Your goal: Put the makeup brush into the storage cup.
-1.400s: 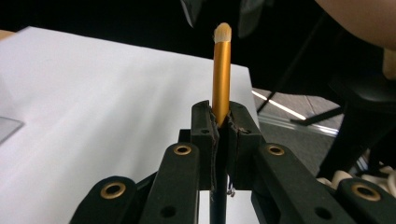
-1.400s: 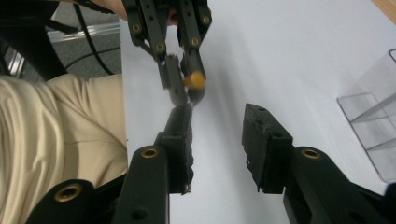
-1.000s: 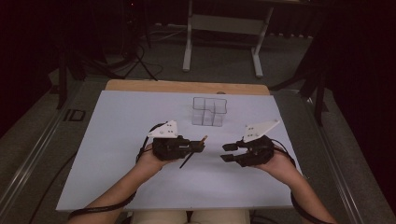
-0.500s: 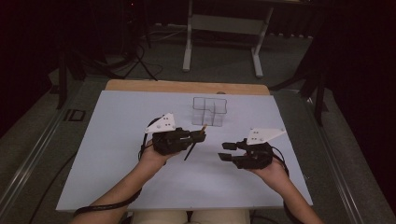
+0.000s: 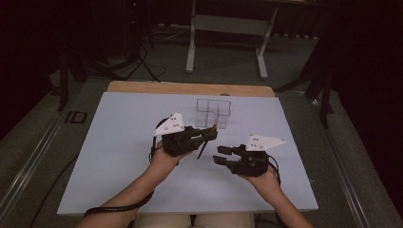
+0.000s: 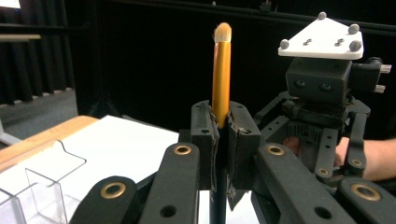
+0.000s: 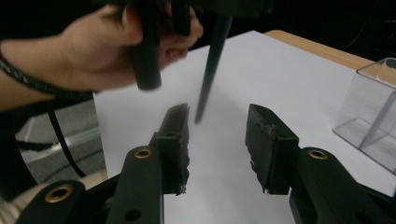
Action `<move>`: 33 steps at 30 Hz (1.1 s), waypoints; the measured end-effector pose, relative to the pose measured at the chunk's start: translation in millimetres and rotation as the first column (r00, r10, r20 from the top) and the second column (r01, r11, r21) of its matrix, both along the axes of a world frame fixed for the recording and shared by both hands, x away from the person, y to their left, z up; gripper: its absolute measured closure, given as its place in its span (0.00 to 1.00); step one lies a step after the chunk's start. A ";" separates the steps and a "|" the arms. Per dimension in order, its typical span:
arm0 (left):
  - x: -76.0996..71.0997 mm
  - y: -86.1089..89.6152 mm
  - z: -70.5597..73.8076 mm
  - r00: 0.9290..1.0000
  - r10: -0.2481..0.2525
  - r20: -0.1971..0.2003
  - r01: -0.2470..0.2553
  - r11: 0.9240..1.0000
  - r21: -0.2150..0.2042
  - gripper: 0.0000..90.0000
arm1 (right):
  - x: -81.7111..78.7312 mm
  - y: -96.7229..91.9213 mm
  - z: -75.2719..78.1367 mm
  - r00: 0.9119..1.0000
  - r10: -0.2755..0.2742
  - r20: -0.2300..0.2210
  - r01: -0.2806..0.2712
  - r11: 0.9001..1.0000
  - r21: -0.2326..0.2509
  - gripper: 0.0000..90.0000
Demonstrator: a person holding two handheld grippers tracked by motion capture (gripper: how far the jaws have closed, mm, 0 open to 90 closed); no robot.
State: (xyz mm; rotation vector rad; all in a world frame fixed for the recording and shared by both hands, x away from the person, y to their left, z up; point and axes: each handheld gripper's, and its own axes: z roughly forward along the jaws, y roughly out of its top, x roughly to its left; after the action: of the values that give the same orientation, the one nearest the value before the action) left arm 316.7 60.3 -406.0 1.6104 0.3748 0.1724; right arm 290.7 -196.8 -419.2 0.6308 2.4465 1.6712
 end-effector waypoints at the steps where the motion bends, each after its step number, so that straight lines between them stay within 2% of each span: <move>1: -0.1 -1.0 -0.1 1.000 -0.006 0.002 0.006 1.000 -0.001 0.94 | 1.0 1.6 1.1 1.000 -0.003 -0.002 0.003 1.000 0.007 0.66; 9: -2.2 -12.6 -4.1 0.999 -0.044 0.004 0.044 0.999 -0.017 0.94 | 4.1 11.8 3.8 1.000 -0.002 0.004 0.002 1.000 0.020 0.69; 11: -1.8 -14.9 -5.3 0.998 -0.061 -0.011 0.061 0.997 -0.038 0.94 | 5.2 14.5 3.7 1.000 0.004 0.000 -0.004 1.000 0.019 0.79; 12: -2.0 -15.1 -5.7 0.998 -0.055 -0.006 0.054 0.998 -0.044 0.94 | 5.6 14.7 3.5 1.000 0.006 0.000 -0.006 1.000 0.020 0.82; 14: -1.4 -15.1 -6.2 0.998 -0.064 -0.017 0.063 0.996 -0.066 0.94 | 6.2 15.0 2.9 1.000 0.011 -0.012 -0.011 1.000 0.022 0.84; 17: -2.3 -16.3 -6.8 0.998 -0.070 -0.008 0.069 0.995 -0.067 0.94 | 6.4 15.7 3.2 1.000 0.018 -0.006 -0.018 1.000 0.011 0.91; 19: -2.3 -16.0 -7.4 0.997 -0.076 -0.005 0.076 0.994 -0.074 0.94 | 7.2 15.4 3.8 1.000 0.023 -0.016 -0.023 1.000 0.011 0.92; 24: -1.4 -15.5 -6.2 0.994 -0.109 -0.015 0.108 0.992 -0.062 0.93 | 9.7 11.7 3.7 0.998 0.047 -0.042 -0.046 0.999 0.017 0.94; 26: -2.4 -15.8 -5.1 0.994 -0.105 0.000 0.105 0.993 -0.048 0.91 | 9.7 11.3 3.4 0.998 0.051 -0.043 -0.051 0.999 0.008 0.94; 27: -2.3 -15.4 -3.0 0.993 -0.113 -0.017 0.112 0.993 -0.042 0.87 | 10.2 10.5 3.1 0.998 0.050 -0.048 -0.049 0.999 0.010 0.94; 29: -2.8 -13.8 2.1 0.995 -0.102 -0.018 0.102 0.994 -0.029 0.82 | 11.3 8.9 2.5 0.998 0.047 -0.043 -0.047 0.999 -0.004 0.94; 30: -2.2 -12.7 4.6 0.993 -0.113 -0.026 0.112 0.993 -0.031 0.82 | 12.3 7.6 1.9 0.998 0.045 -0.046 -0.045 0.999 -0.007 0.94; 32: -2.2 -10.9 9.2 0.995 -0.099 -0.029 0.099 0.995 -0.006 0.82 | 13.3 5.7 1.0 0.998 0.040 -0.038 -0.041 0.999 -0.033 0.94; 33: -1.3 -10.1 10.8 0.993 -0.112 -0.044 0.112 0.994 -0.004 0.82 | 13.7 4.8 0.5 0.998 0.041 -0.038 -0.043 0.998 -0.040 0.94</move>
State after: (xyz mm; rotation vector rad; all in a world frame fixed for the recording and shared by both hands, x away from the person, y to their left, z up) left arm 315.4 50.1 -395.2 1.6311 0.3178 0.0511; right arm 304.3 -192.0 -418.7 0.6153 2.5296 1.6346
